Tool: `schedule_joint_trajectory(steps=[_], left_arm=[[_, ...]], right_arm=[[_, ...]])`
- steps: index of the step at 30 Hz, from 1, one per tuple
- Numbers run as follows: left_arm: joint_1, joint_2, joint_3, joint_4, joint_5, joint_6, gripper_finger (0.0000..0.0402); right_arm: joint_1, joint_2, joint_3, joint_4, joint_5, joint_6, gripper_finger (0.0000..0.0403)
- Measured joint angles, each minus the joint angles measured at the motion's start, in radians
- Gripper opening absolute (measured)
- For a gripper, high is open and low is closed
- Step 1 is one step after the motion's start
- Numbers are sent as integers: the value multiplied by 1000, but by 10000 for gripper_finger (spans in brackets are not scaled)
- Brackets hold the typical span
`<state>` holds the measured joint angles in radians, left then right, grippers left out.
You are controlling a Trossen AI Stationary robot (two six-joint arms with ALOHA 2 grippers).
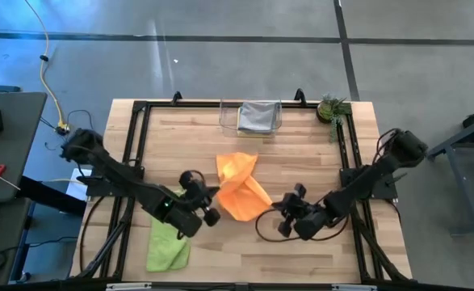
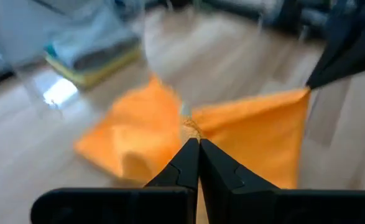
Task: Fold microfiber towels
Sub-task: Fold the orange towel on the table
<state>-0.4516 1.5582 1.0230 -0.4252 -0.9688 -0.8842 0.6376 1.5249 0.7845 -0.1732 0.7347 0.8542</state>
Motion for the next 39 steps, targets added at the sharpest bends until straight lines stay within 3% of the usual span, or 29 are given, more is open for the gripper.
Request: schedule_joint_trajectory(steps=[8,21,30,36,39], left_arm=[[100,-184,-1,-79,-104,28,0],[294,-385,4,82,-161,324,0],[462,-443,6,299,-3,552,0],[528,-448,4,296,61,577,0],[515,-448,4,220,65,557,0]], right_arm=[[-100,-244,2,-74,69,-75,0],[-321,-598,0,-115,134,-319,0],[-496,-709,0,-89,121,-452,0],[-593,-740,0,-108,53,-497,0],[-612,-755,0,-163,12,-493,0]])
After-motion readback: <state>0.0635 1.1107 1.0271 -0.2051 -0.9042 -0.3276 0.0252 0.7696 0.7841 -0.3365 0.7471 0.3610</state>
